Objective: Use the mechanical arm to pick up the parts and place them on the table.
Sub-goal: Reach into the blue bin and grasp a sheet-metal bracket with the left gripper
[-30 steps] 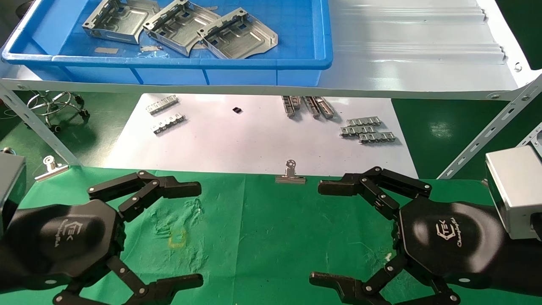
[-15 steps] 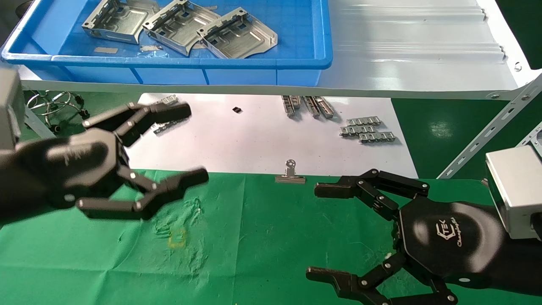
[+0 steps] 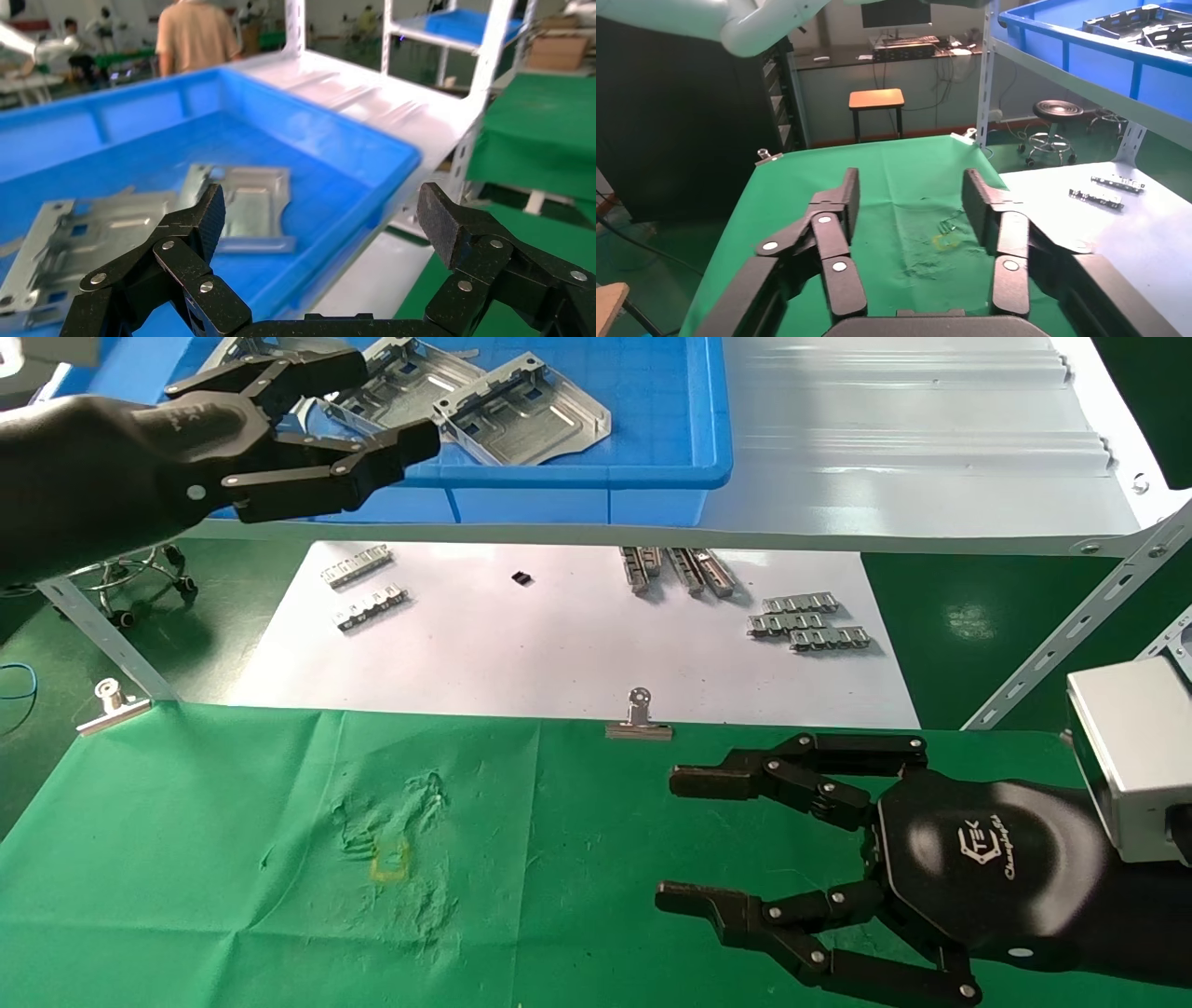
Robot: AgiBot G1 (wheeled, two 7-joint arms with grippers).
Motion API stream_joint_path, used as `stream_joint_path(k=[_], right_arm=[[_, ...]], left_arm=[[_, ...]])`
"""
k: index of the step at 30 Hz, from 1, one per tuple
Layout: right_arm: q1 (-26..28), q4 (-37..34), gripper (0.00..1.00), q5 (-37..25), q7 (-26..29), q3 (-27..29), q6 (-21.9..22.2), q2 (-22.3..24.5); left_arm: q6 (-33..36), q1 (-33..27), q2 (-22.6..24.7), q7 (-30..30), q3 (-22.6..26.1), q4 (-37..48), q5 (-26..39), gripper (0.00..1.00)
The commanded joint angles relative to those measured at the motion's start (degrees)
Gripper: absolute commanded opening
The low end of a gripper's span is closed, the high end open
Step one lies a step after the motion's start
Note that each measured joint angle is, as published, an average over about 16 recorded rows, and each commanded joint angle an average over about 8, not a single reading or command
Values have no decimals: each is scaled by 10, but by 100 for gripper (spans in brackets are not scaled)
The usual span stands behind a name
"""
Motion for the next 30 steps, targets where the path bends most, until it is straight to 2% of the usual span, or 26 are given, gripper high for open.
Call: stream_joint_path(k=[1,12,20,22,23,28,30], right_arm=[[0,0,0,0,0,0,0,0],[0,0,0,0,0,0,0,0],[0,0,0,0,0,0,0,0],[0,0,0,0,0,0,0,0],[0,0,0,0,0,0,0,0],[0,0,0,0,0,0,0,0],[0,0,0,0,0,0,0,0]], left_arm=[[-9,-30,10,-12,17,25,29,100],[-13,-198,92,53,72,291,135,100],[-93,-266,143,97,92,433,183,98],[-109,-274,153,106,95,454,189,86],[-114,-278,157,110,96,463,191,77],[-120,-289,173,131,98,494,194,19],[-119,-291,177,140,98,502,194,5]])
